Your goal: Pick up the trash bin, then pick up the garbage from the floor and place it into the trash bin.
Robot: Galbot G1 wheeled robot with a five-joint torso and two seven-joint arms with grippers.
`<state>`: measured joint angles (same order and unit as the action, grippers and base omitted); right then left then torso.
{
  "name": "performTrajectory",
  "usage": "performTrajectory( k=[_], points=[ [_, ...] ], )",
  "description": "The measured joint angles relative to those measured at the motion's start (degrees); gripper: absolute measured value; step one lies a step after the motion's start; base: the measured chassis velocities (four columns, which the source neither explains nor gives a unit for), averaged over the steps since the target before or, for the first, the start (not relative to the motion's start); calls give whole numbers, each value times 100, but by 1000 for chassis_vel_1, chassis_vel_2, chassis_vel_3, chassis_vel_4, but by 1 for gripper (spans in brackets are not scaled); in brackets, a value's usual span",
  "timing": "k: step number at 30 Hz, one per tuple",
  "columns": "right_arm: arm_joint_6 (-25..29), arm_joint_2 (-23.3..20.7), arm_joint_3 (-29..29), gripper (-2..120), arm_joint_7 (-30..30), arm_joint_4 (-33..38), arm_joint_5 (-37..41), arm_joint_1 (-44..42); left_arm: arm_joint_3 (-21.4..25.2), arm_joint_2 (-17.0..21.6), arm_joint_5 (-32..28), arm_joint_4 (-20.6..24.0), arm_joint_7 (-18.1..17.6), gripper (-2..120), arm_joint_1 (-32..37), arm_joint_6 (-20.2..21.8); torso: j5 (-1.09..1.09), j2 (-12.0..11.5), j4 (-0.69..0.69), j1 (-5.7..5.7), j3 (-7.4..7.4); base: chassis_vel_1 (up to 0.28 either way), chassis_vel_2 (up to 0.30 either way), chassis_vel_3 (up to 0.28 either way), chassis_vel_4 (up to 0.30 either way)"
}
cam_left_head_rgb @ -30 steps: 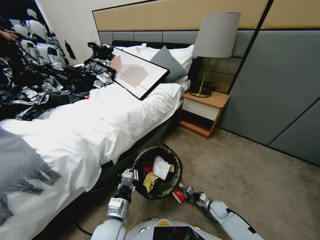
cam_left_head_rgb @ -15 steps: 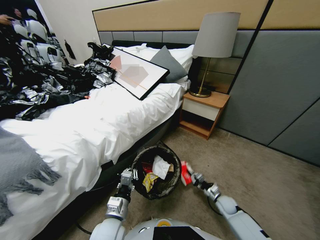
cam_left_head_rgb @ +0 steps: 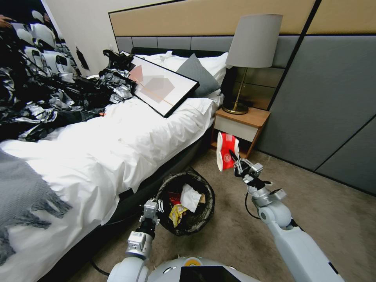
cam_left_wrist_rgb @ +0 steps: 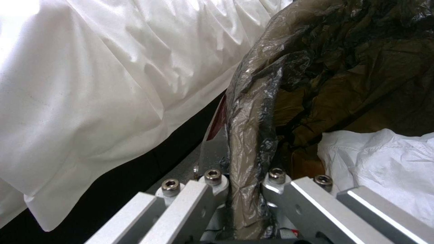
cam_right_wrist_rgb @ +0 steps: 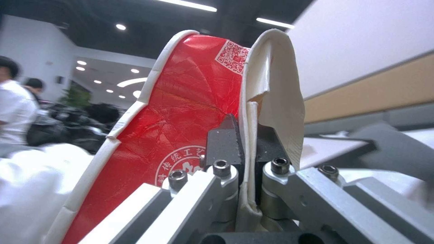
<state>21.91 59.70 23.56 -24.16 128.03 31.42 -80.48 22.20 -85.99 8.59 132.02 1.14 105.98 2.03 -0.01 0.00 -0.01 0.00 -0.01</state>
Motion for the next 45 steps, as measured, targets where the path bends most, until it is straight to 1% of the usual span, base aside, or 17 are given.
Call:
performTrajectory(
  k=[6, 9, 10, 14, 18, 23, 30, 42, 43, 44, 45],
  points=[
    [64, -126, -352, 0, -221, 150, -404, -238, -10, 1, 9, -6, 0, 1, 2, -17, 0, 0, 0, 0, 0, 0, 0, 0, 0],
    [115, -145, -626, 0, -336, -35, -711, -249, -11, 11, 25, -6, -1, 1, 7, -23, 1, 0, 1, 0, 0, 0, 0, 0, 0],
    [115, -145, -626, 0, -336, -35, -711, -249, -11, 11, 25, -6, -1, 1, 7, -23, 1, 0, 1, 0, 0, 0, 0, 0, 0],
    [116, -111, -1064, 0, -323, -375, -974, -150, -40, -9, 63, -6, 0, 1, 9, -25, 1, 0, 1, 0, 0, 0, 0, 0, 0],
    [120, -69, -1258, 0, -323, -650, -1105, -95, -37, -13, 81, -5, 2, 1, 23, -38, 1, 0, 1, 0, 0, 0, 0, 0, 0],
    [152, -39, -1313, 0, -326, -841, -1148, -59, -30, -14, 82, 2, 5, 1, 26, -43, 0, 0, 1, 0, 0, 0, 0, 0, 0],
    [208, -12, -1338, 0, -323, -1332, -1162, 76, -54, -26, 99, 5, 10, 1, 32, -45, 0, 0, 1, 0, 1, 0, 0, 0, 0],
    [264, 28, -1317, 0, -329, -1804, -1191, 151, -37, -18, 98, 9, 6, 1, 26, -49, 1, 0, 1, 0, 1, 0, 0, 0, 0],
    [262, 28, -1296, 1, -363, -1829, -1218, 129, -35, -16, 94, 10, 6, 1, 21, -49, 1, 0, 1, 0, 1, 0, 0, 0, 0],
    [265, 26, -1269, 8, -378, -1868, -1262, 98, -35, -11, 84, 14, 9, 1, 14, -49, 0, 0, 1, 0, 1, 0, 0, 0, 0],
    [282, 21, -1257, 13, -384, -1888, -1290, 75, -37, -6, 79, 15, 10, 1, 13, -49, 1, 0, 1, 0, 1, 0, 0, 0, 0]
  ],
)
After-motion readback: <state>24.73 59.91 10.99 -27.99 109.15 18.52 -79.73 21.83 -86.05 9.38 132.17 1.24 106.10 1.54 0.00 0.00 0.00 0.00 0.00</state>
